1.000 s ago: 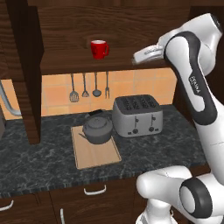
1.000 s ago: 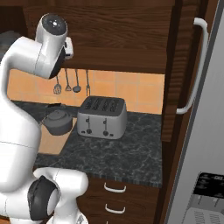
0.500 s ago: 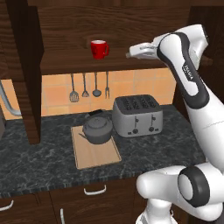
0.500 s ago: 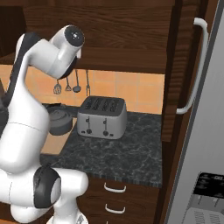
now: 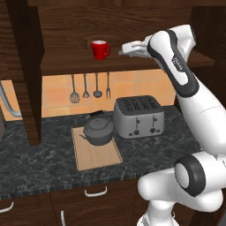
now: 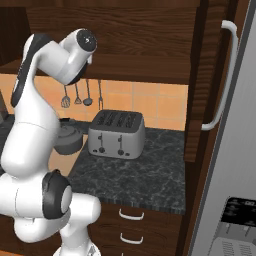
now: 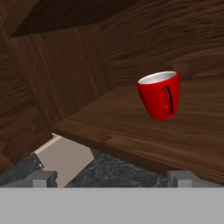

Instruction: Pick the kettle from the counter and place it on the tray. Then pick the mug from the cabinet and place it on the tray. Then close the cabinet doors.

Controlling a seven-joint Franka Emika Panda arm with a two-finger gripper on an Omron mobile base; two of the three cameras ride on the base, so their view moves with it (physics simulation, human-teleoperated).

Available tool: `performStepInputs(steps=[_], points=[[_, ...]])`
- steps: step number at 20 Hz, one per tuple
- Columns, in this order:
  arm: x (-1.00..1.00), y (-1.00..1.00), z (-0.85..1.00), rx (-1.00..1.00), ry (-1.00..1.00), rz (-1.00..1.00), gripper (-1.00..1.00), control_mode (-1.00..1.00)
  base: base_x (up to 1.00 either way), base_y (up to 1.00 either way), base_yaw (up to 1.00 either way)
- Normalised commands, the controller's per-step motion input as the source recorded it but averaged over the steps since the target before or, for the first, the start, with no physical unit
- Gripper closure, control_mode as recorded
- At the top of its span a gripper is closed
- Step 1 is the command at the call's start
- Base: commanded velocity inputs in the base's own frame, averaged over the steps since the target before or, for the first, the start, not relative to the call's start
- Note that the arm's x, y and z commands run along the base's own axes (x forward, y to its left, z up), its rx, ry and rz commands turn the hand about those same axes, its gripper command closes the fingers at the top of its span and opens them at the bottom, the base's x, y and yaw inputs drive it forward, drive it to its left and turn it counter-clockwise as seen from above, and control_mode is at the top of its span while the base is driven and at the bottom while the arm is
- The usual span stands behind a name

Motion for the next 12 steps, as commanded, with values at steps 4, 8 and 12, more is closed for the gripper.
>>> performStepInputs(steps=[4,8,12], points=[[0.43,0.09,0.0,0.0,0.01,0.0,-1.0,-1.0,0.0,0.0,0.0],[0.26,0.0,0.0,0.0,0.05,0.02,-1.0,-1.0,0.0,0.0,0.0],[0.22,0.01,-0.01,0.0,0.0,0.0,-1.0,-1.0,0.0,0.0,0.0]])
